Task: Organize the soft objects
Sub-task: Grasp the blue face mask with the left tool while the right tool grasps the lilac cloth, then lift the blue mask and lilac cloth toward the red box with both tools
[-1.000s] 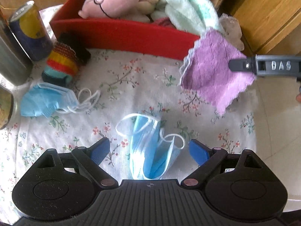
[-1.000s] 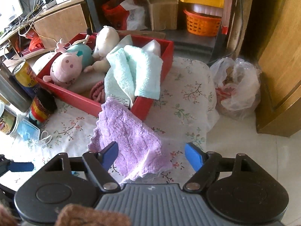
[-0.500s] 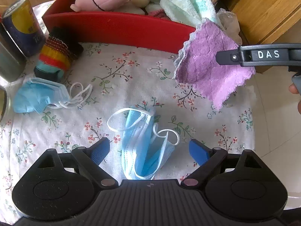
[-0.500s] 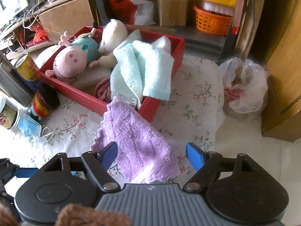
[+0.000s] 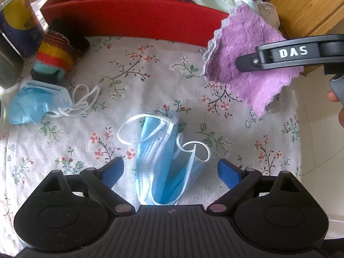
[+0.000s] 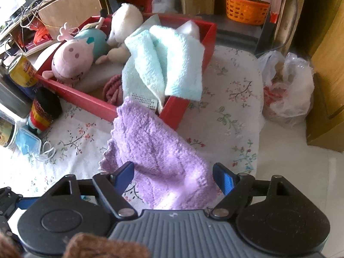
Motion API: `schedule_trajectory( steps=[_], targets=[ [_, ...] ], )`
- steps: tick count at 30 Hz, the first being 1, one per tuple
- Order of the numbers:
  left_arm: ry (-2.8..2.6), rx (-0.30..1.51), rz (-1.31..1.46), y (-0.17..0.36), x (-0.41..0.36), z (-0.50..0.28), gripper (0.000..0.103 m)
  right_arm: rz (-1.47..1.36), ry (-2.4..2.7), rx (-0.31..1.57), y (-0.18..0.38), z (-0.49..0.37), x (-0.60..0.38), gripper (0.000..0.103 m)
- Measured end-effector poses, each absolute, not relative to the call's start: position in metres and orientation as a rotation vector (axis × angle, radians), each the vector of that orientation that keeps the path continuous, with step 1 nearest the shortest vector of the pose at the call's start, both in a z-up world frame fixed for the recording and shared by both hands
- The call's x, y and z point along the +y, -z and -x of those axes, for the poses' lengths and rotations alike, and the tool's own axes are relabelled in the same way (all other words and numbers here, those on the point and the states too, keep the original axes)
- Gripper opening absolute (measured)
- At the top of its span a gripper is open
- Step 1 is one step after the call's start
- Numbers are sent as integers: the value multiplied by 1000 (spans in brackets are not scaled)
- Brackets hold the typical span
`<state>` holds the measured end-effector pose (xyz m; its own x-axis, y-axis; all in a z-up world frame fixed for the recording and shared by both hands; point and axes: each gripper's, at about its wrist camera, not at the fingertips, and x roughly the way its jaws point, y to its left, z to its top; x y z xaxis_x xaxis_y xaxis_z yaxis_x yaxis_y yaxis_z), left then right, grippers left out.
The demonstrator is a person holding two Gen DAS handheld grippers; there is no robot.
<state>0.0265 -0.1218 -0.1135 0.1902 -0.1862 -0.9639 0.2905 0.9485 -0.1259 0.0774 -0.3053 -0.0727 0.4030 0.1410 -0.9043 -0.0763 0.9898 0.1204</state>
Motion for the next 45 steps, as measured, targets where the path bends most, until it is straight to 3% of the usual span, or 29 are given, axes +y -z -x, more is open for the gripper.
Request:
schedule_trajectory(
  steps=[8,12,16,18,29,33,45],
  targets=[
    [374,1302,-150,120,-139,-16,72,21,-102,1178,92,-77,-297,50],
    [387,1260,-173,118,-142,-13,55,-67,-101,1187,93,-81,-301,25],
    [396,1259,-146,118,-140,-12,36,-97,-109,1182,91,-81,-299,18],
    [401,1268,-128,119,-136,-14,32,-117,-116,1180,90,-79,-299,14],
    [385,1258,-127,105,-116,-13,29,-233,-213,1141,72,-60,-294,0],
    [394,1256,-132,104,-115,-12,24,-245,-241,1120,64,-53,-286,0],
    [384,1237,-75,92,-102,-17,24,-356,-296,1056,43,-47,-289,0]
  ],
)
